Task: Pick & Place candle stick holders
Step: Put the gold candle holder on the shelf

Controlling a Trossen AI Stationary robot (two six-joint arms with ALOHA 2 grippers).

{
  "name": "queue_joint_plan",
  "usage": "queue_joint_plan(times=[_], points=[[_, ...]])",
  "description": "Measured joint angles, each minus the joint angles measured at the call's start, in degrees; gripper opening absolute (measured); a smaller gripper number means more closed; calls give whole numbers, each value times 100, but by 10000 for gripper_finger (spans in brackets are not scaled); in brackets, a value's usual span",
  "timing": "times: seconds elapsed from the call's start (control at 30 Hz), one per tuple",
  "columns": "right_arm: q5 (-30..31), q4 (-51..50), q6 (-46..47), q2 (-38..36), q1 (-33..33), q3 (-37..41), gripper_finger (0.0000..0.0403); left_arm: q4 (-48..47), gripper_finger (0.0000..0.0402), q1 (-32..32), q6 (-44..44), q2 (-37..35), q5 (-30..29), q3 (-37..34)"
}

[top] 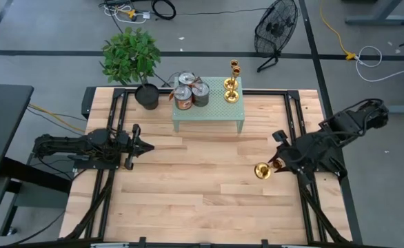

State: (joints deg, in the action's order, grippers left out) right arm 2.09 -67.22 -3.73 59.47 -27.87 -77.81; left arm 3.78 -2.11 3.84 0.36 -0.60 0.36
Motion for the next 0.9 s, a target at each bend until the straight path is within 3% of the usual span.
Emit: queue_joint_plan(times=[0.27,0.9], points=[[-12,-57,-46,44,527,-12,144,1,30,0,0,0,0,1],[179,474,200,1048,2725,-101,144,-1,30,2,-2,0,0,0]])
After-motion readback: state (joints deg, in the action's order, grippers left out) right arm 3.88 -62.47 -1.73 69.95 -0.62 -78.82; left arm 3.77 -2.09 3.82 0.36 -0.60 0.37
